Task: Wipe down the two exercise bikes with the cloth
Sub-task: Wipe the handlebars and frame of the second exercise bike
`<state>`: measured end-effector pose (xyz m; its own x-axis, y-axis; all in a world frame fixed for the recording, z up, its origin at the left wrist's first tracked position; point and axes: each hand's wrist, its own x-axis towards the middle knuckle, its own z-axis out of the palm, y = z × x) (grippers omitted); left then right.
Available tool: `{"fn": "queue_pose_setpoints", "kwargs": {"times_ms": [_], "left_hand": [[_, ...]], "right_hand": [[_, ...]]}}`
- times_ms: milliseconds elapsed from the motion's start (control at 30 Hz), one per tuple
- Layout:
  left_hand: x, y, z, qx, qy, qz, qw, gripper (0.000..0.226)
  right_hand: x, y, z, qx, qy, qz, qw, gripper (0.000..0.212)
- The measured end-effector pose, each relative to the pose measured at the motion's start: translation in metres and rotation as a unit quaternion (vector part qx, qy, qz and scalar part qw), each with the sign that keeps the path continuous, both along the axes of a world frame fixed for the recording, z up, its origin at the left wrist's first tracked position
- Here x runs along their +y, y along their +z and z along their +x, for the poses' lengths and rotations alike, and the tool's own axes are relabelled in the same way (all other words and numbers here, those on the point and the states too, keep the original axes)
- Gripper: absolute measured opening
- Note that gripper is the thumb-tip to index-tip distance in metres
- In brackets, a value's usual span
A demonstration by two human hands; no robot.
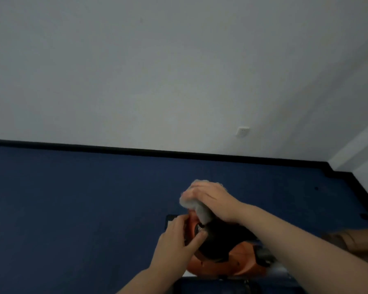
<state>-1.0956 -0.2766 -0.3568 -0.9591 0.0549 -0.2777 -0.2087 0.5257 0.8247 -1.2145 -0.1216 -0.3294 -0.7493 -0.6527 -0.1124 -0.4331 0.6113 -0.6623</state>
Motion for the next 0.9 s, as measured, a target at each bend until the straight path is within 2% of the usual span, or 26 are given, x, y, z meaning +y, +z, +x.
{"fn": "queue_pose_setpoints", "kwargs": {"times_ms": [33, 100, 167, 200, 267, 333, 433, 500, 567, 600, 667, 733, 767, 900], "left_hand": [[-0.003, 0.001, -0.003, -0.003, -0.01, 0.003, 1.0, 0.049], [-0.008, 0.003, -0.008, -0.008, -0.031, 0.003, 0.999, 0.05], [-0.016, 0.006, -0.017, -0.009, -0.065, -0.016, 0.998, 0.052], [-0.022, 0.006, -0.023, -0.007, -0.087, -0.028, 0.996, 0.053], [-0.032, 0.007, -0.031, -0.004, -0.134, -0.042, 0.99, 0.051], [-0.043, 0.007, -0.039, 0.0, -0.192, -0.047, 0.98, 0.05], [-0.053, 0.007, -0.05, 0.049, -0.232, -0.06, 0.97, 0.047], [-0.056, 0.008, -0.059, 0.077, -0.205, -0.044, 0.975, 0.029], [-0.055, 0.01, -0.068, 0.1, -0.166, -0.046, 0.98, 0.017], [-0.055, 0.011, -0.073, 0.114, -0.153, -0.05, 0.98, 0.021], [-0.053, 0.012, -0.084, 0.146, -0.166, -0.044, 0.974, 0.029], [-0.047, 0.013, -0.095, 0.17, -0.199, -0.023, 0.965, 0.034], [-0.044, 0.013, -0.099, 0.181, -0.221, -0.014, 0.958, 0.034], [-0.014, 0.014, -0.113, 0.217, -0.326, -0.021, 0.92, 0.04]], "right_hand": [[-0.01, 0.001, -0.007, -0.024, -0.056, 0.019, 0.998, 0.041], [-0.034, 0.005, -0.012, -0.004, -0.103, 0.157, 0.982, 0.043], [-0.052, 0.003, -0.004, 0.087, -0.096, 0.284, 0.95, 0.037], [-0.056, -0.001, 0.003, 0.137, -0.082, 0.31, 0.937, 0.038], [-0.05, -0.009, 0.021, 0.205, -0.034, 0.277, 0.938, 0.04], [-0.033, -0.012, 0.034, 0.212, -0.022, 0.212, 0.954, 0.041], [-0.019, -0.009, 0.034, 0.179, -0.132, 0.167, 0.961, 0.036], [-0.026, -0.007, 0.025, 0.124, -0.278, 0.182, 0.935, 0.036], [-0.04, -0.007, 0.027, 0.108, -0.396, 0.233, 0.882, 0.04], [-0.048, -0.011, 0.037, 0.131, -0.409, 0.258, 0.866, 0.043], [-0.059, -0.017, 0.069, 0.159, -0.392, 0.253, 0.87, 0.051], [-0.05, -0.021, 0.095, 0.133, -0.376, 0.233, 0.887, 0.054], [-0.037, -0.022, 0.099, 0.11, -0.391, 0.235, 0.883, 0.053], [-0.009, -0.014, 0.091, 0.015, -0.533, 0.26, 0.805, 0.053]]}}
